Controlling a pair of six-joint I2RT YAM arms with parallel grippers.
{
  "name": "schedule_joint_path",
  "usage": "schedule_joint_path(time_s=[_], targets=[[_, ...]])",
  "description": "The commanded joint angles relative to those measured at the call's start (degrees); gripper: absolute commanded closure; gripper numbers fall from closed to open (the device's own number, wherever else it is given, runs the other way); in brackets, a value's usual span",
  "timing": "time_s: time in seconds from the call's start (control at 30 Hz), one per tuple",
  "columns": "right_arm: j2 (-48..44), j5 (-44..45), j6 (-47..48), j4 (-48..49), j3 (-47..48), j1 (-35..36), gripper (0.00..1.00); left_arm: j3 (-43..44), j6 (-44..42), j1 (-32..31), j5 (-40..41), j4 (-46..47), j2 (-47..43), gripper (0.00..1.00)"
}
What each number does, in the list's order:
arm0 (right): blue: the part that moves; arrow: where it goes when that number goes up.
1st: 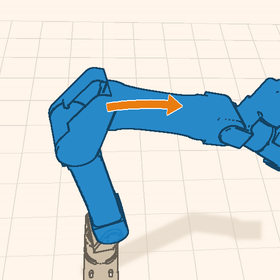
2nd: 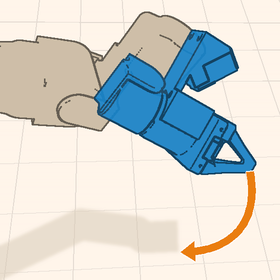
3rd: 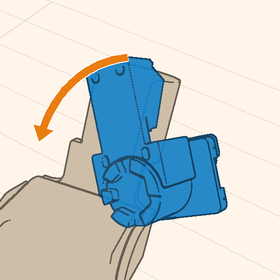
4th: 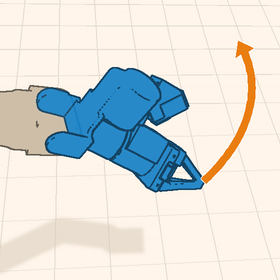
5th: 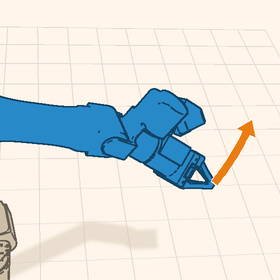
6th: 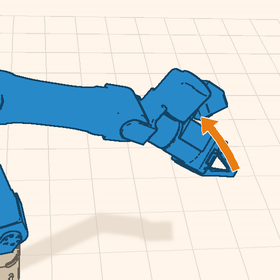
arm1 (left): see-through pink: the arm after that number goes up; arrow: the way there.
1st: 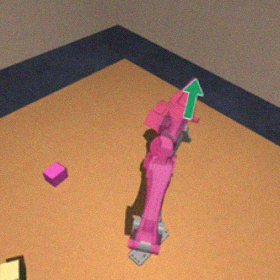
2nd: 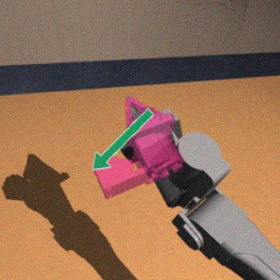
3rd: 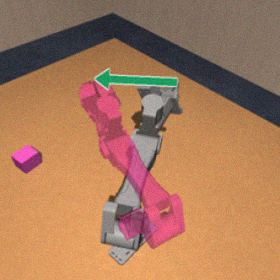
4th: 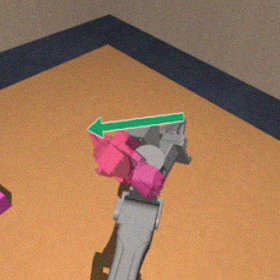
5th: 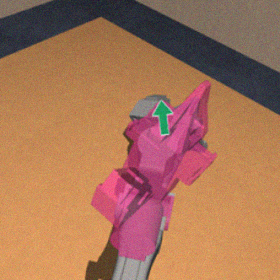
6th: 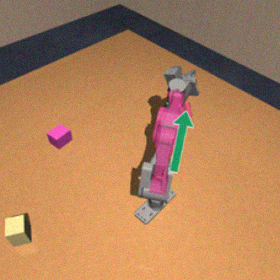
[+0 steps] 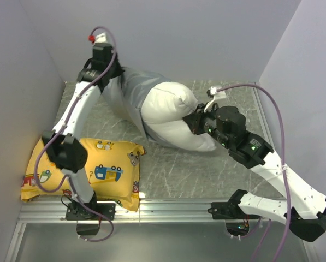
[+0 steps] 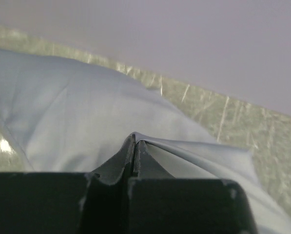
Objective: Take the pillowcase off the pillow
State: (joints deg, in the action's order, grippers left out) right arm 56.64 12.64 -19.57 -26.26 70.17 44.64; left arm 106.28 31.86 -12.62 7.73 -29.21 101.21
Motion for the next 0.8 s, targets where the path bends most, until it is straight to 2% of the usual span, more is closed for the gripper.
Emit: schedule_joint_path(time_s=[0.0,0.03,0.1,0.17,0.27,0.3,0.33,0.43,0.47,0.53,0.57,0.67,0.77], targets=[[-1.2,-20.1,-7.9,11.7,-4.6,-0.9,1.00,14.4,-8.4,-6.2,12.9,-5.9,8.1,1.00],[-1.0,-22.9,-9.4,13.3,-7.0,-0.9,1.00,22.2,-11.8,-7.9,16.1,-8.2,12.9,1.00],[-0.3,-30.0,-14.0,18.6,-9.4,-1.3,1.00,28.5,-14.3,-11.7,19.9,-13.1,17.0,1.00],[-0.4,-31.5,-17.6,21.0,-12.3,-2.8,1.00,32.5,-14.4,-12.6,18.6,-14.7,20.3,1.00],[-2.1,-30.8,-21.6,21.9,-16.9,-7.9,1.00,26.1,-13.0,-12.7,14.2,-12.2,19.3,1.00],[-2.7,-31.6,-22.6,22.8,-18.5,-12.7,1.00,24.3,-12.9,-13.2,13.9,-10.7,18.9,1.00],[-3.1,-31.6,-23.1,22.8,-21.3,-14.5,1.00,21.5,-13.0,-13.5,13.5,-10.2,18.6,1.00],[-4.2,-30.7,-23.8,22.5,-26.3,-21.9,1.00,19.1,-12.4,-14.7,11.7,-9.8,19.3,1.00],[-4.2,-33.6,-25.0,23.1,-28.0,-24.1,1.00,18.7,-12.1,-15.3,10.9,-9.8,19.4,0.98],[-3.6,-37.6,-27.0,28.0,-34.1,-31.5,1.00,17.6,-11.4,-16.0,10.1,-9.0,19.3,0.89],[-3.0,-39.3,-27.9,29.3,-35.9,-33.5,1.00,17.0,-11.2,-16.5,10.2,-8.5,19.0,0.77],[1.6,-41.1,-28.2,33.0,-40.7,-42.1,1.00,14.3,-11.0,-18.3,9.5,-4.5,16.6,0.59],[9.0,-47.1,-30.6,39.7,-43.2,-48.4,1.00,12.8,-10.9,-19.0,8.9,-0.9,13.1,0.51]])
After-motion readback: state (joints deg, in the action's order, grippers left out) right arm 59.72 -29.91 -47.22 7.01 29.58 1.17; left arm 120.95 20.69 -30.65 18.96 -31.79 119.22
